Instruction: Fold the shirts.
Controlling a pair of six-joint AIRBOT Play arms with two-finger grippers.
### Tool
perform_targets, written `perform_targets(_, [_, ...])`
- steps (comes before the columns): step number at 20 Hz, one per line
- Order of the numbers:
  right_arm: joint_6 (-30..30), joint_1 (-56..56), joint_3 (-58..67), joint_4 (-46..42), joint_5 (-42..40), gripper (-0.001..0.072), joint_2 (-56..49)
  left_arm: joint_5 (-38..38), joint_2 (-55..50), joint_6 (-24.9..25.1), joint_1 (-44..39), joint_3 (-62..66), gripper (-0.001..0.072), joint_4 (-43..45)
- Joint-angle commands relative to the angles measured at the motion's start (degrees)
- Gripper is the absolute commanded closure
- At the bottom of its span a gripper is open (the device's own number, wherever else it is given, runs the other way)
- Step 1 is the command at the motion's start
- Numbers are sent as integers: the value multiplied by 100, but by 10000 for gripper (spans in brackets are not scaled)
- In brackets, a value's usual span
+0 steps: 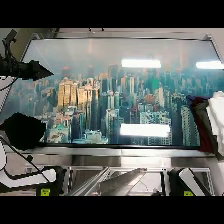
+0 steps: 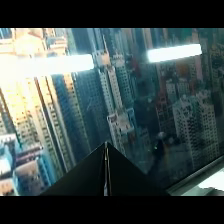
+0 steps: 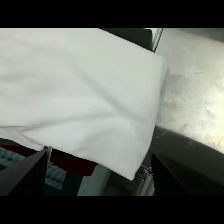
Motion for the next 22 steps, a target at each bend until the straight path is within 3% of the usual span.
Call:
perform_targets(1, [-138,118,385,820,-131,51,-4,35,2,-31,-4,0,685,-9])
perform_targets(3, [-144,376,433,1574,-243,627,9,76,31,-70,-4,-2,686,-7])
perform_targets(4, [-190,597,428,1971,-315,689,9,101,85,-70,-15,-2,686,-7])
perform_targets(9, [-470,2181,66,2387,-435,692,393,-52,1027,-63,-262,-782,686,216])
perform_targets(16, [-461,4944,-2813,2284,-1185,691,2275,-597,3254,-68,-953,-4747,686,533])
perform_targets(22, [-463,5484,-3348,2356,-1272,691,2400,-643,4229,-199,-1182,-6140,686,546])
